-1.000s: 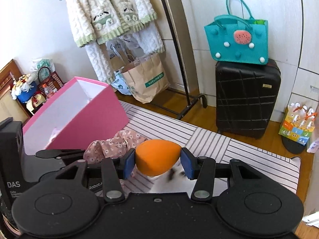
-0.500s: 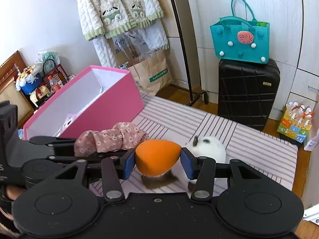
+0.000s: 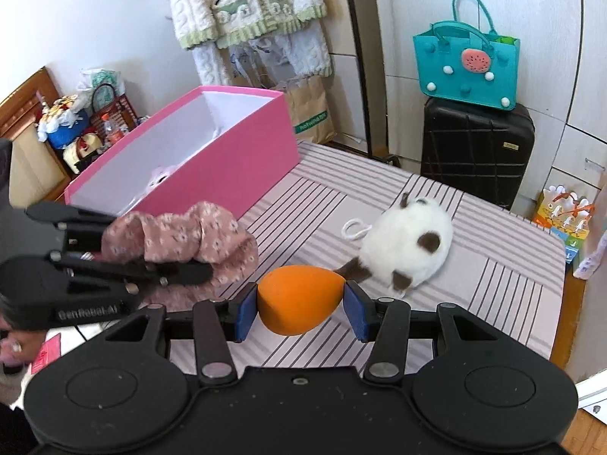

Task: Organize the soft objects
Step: 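Lift and carry the sponge with the right gripper while the left gripper carries the scrunchie over the box, then open the left gripper to drop the scrunchie while the right gripper drops the sponge into the box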

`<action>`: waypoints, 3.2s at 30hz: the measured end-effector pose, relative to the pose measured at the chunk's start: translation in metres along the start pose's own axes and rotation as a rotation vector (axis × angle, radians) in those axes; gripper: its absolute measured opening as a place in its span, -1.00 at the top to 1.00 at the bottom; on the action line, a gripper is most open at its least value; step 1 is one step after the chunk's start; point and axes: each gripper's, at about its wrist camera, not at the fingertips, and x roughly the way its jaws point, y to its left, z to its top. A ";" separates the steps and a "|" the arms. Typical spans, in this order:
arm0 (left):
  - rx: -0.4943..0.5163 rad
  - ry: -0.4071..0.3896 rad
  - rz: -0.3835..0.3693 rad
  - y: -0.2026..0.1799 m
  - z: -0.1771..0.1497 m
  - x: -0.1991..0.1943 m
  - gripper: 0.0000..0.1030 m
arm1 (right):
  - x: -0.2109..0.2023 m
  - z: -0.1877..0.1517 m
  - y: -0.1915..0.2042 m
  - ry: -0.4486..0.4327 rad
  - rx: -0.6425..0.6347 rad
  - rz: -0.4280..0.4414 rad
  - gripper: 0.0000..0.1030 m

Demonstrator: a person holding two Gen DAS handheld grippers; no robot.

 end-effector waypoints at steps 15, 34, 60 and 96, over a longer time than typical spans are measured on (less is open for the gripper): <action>0.101 0.050 -0.041 0.020 -0.018 -0.061 0.66 | -0.036 -0.026 0.046 -0.043 -0.012 0.029 -0.05; 0.117 0.068 -0.080 0.075 -0.015 -0.144 0.62 | -0.065 -0.003 0.136 -0.122 -0.149 0.120 -0.06; -0.010 0.055 0.049 0.184 0.046 -0.057 0.62 | 0.058 0.102 0.151 -0.223 -0.394 0.065 -0.05; -0.033 0.077 0.174 0.219 0.092 0.017 0.33 | 0.185 0.156 0.134 0.071 -0.260 0.081 -0.06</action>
